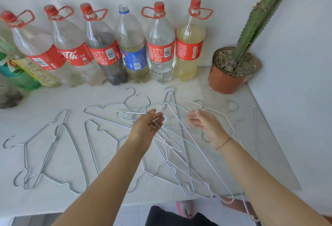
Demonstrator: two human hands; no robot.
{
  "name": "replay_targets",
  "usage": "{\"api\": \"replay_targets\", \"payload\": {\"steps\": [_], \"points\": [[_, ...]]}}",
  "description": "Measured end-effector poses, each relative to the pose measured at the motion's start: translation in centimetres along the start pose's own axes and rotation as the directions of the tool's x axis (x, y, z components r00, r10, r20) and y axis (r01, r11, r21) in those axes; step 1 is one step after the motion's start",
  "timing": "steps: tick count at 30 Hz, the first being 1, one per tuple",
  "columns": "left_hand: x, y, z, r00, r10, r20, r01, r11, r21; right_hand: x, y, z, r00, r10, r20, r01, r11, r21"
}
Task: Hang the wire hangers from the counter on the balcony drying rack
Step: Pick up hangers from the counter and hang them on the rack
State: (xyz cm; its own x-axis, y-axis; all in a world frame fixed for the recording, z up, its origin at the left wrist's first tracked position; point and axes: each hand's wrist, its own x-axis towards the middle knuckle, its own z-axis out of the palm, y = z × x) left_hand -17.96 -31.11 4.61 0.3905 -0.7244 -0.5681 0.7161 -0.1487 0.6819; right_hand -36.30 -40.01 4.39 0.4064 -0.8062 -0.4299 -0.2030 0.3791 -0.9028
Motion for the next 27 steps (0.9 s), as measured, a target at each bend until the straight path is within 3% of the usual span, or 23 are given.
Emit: {"api": "replay_targets", "payload": {"steps": [3,7,19,27], "points": [[-0.3,-0.4,0.6,0.999,-0.028,0.044,0.027,0.999,0.033,0.9,1.3,-7.0,0.956,0.063,-0.285,-0.068,0.998,-0.008],[-0.2,-1.4,1.3,0.993,-0.089,0.081,0.082,0.993,0.080,2.3,2.7,-12.2,0.907,0.164,-0.387,-0.177,0.984,0.003],[-0.8,-2.9,3.0,0.986,-0.142,0.083,0.127,0.978,0.165,4.4,2.1,-10.2,0.889,0.307,-0.339,-0.309,0.950,0.050],[-1.5,-2.9,3.2,0.988,-0.141,0.062,0.132,0.983,0.126,3.6,1.7,-7.9,0.925,0.355,-0.134,-0.308,0.908,0.285]]}}
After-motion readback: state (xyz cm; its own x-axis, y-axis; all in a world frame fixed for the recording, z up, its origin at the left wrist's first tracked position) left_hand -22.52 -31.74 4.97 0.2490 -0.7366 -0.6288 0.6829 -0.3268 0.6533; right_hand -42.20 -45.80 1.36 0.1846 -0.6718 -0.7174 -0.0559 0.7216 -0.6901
